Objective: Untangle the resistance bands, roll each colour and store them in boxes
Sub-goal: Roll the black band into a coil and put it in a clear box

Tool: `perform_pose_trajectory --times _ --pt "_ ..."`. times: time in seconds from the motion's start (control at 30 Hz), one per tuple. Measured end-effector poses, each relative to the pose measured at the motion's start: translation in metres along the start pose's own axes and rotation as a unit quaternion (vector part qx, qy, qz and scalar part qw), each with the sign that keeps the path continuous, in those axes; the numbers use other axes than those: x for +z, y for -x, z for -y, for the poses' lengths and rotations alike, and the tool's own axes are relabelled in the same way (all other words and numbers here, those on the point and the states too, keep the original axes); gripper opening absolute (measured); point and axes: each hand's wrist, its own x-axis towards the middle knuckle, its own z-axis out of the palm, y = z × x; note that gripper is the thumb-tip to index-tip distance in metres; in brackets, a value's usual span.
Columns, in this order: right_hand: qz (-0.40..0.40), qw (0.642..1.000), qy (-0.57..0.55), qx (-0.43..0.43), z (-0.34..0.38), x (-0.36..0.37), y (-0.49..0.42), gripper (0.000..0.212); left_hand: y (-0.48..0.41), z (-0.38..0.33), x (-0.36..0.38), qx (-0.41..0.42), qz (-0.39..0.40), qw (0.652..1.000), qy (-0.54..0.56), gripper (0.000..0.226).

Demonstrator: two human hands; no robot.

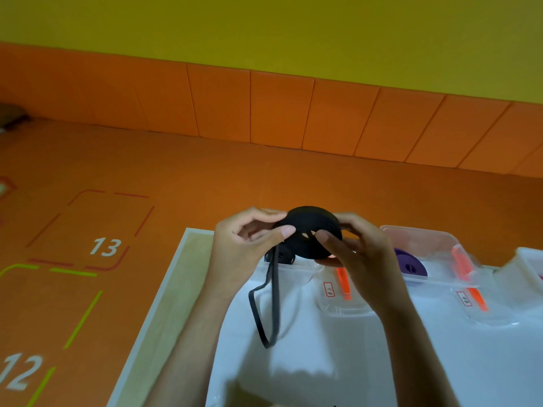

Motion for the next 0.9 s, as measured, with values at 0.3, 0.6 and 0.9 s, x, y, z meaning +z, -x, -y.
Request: perform_pose_trajectory --times 0.3,0.6,0.9 --pt "0.042 0.978 0.199 -0.055 0.001 -0.013 -0.001 0.033 -0.003 -0.003 -0.006 -0.011 0.051 0.998 -0.018 0.034" --pt "0.047 0.993 0.105 -0.027 -0.008 -0.015 -0.002 0.031 -0.005 0.006 -0.006 -0.012 0.064 0.996 0.066 0.024" --pt "-0.016 0.997 -0.079 0.019 -0.018 -0.014 -0.002 0.024 -0.007 0.009 0.002 -0.039 0.073 0.995 0.059 0.032"
